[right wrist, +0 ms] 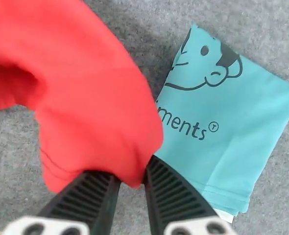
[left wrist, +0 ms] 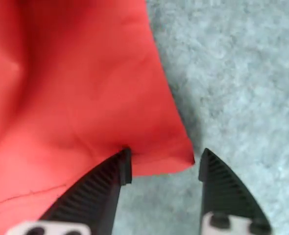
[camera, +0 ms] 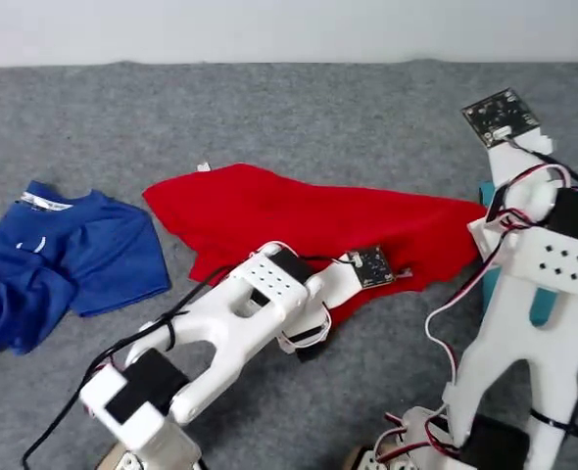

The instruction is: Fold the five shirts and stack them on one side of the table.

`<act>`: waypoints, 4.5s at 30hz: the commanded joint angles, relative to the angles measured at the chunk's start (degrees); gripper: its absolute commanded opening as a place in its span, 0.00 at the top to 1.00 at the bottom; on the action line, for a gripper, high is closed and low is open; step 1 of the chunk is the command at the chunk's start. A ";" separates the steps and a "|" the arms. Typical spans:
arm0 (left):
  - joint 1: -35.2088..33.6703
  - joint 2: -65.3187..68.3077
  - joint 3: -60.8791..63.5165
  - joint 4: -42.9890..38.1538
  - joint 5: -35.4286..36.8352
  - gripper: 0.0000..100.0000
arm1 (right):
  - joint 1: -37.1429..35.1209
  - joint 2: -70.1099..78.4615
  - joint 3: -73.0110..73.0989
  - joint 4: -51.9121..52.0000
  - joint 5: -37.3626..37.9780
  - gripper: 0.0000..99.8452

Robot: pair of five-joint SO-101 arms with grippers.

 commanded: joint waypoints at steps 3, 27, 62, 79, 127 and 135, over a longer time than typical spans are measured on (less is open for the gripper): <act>0.44 0.97 -3.47 -0.88 1.41 0.87 | -0.40 -0.04 -2.11 0.31 0.18 0.99; -17.49 -32.62 -15.43 19.16 -1.85 0.98 | -0.40 -7.08 -2.55 0.40 0.44 0.99; -32.79 -41.41 -70.29 24.26 -7.82 0.99 | -11.82 -27.65 -31.47 -23.16 14.95 0.99; -42.02 -46.15 -72.75 34.37 -17.05 0.99 | 2.68 -36.44 -29.10 -22.64 18.73 0.99; -40.53 -55.21 10.95 -16.35 -24.00 0.99 | -9.89 -22.29 30.07 -60.53 27.52 0.99; -40.53 -35.60 9.98 -38.07 -24.00 0.99 | -11.38 -7.16 32.53 -84.09 27.60 0.99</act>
